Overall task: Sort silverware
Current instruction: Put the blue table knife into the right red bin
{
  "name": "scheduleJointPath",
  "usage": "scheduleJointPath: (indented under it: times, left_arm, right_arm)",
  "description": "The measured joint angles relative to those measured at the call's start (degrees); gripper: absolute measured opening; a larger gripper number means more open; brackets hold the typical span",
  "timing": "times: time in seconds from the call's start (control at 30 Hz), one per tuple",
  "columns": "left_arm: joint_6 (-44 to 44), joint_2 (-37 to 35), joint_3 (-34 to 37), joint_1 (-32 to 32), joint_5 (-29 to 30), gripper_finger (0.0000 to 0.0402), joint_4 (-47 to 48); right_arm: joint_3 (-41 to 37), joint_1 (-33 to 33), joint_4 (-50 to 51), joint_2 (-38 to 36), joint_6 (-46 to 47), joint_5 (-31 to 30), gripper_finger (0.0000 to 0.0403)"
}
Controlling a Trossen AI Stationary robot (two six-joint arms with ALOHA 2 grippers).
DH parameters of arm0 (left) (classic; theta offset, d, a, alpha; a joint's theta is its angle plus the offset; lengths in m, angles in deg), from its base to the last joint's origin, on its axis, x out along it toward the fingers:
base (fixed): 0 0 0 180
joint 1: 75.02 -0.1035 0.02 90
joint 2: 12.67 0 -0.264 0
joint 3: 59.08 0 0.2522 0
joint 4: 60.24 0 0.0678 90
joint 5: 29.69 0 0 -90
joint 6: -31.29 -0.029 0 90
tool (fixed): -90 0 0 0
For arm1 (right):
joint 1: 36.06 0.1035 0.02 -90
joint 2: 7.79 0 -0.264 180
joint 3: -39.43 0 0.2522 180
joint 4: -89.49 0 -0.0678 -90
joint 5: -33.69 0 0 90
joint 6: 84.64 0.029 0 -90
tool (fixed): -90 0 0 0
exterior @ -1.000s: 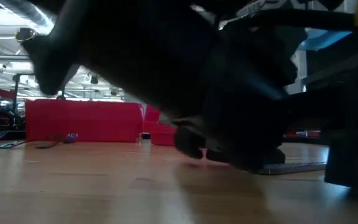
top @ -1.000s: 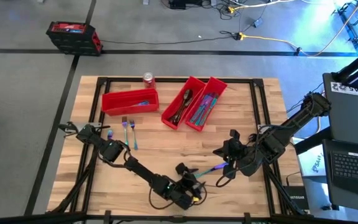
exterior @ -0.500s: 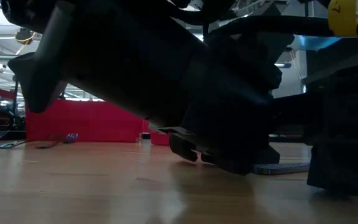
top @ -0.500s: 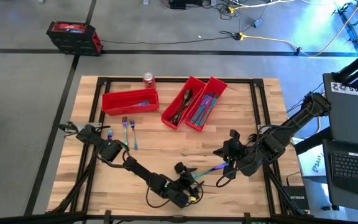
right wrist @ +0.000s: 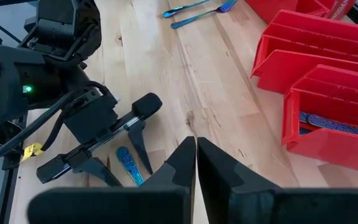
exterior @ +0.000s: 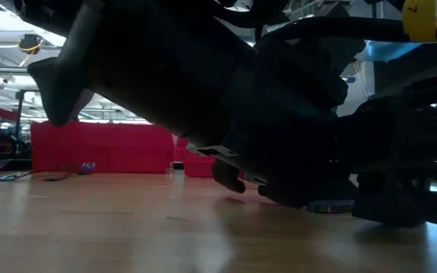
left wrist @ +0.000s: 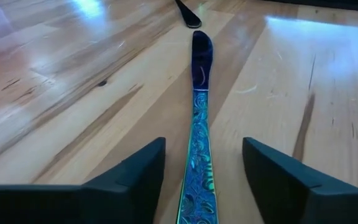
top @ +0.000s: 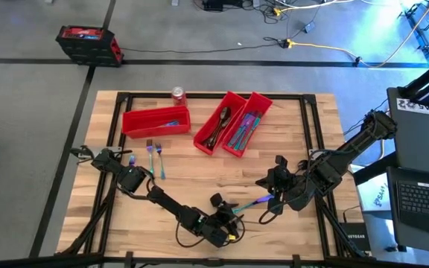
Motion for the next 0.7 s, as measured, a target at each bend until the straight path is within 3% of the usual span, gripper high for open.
scheduleJointPath:
  times: [0.7]
  left_arm:
    - [0.1,-0.2,-0.2,-0.9,-3.2,0.0091,1.7]
  right_arm:
    - [0.0,0.0,0.0,0.0,0.0,0.0,0.0]
